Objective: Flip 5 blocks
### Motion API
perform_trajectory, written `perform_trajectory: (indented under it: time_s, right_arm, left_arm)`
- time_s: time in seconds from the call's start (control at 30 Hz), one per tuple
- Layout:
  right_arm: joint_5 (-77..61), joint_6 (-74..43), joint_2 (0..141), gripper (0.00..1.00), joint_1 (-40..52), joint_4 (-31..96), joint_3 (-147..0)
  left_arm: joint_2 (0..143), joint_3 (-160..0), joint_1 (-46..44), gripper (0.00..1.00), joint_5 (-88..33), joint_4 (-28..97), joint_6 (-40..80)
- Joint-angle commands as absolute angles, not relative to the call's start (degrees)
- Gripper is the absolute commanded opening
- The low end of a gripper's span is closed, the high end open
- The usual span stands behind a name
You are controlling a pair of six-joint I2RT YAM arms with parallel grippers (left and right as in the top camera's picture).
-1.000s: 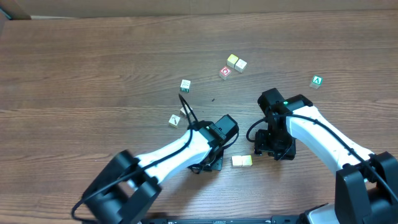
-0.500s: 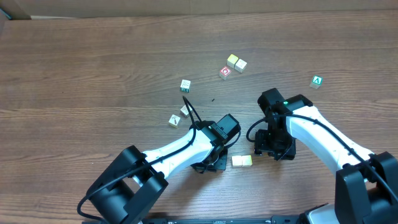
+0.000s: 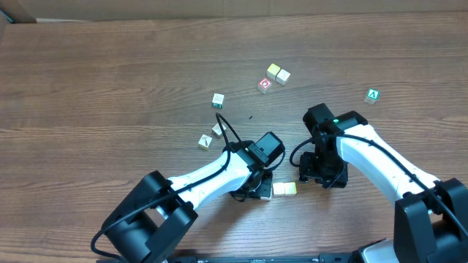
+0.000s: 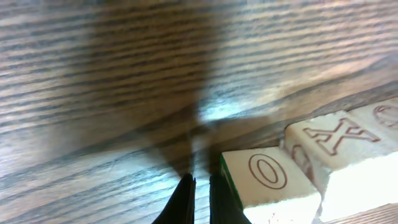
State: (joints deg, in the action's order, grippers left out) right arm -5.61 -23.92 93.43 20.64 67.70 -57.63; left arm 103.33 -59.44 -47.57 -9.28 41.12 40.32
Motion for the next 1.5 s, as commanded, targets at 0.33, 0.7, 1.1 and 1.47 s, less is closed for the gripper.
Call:
perform_trajectory:
  time_s: [0.33,0.7,1.1,1.47]
  right_arm:
    - [-5.7,-23.8,93.3,0.64,20.5,67.7,-57.3]
    - [-5.7,-23.8,93.3,0.64,20.5,67.8,-57.3]
    - [-5.7,-23.7,93.3,0.64,20.5,68.0,-57.3]
    - [-5.7,-23.8,93.3,0.64,20.5,68.1,-57.3]
  left_arm:
    - [104.0,-59.7,-47.3,0.04,-10.8,42.2,48.5]
    - [104.0,-59.7,-54.9,0.04,-17.9,45.1,48.1]
    - [104.0,-59.7,-55.1,0.04,-14.8,43.3,49.9]
    - [104.0,-59.7,-53.5,0.04,-13.5,40.1,49.0]
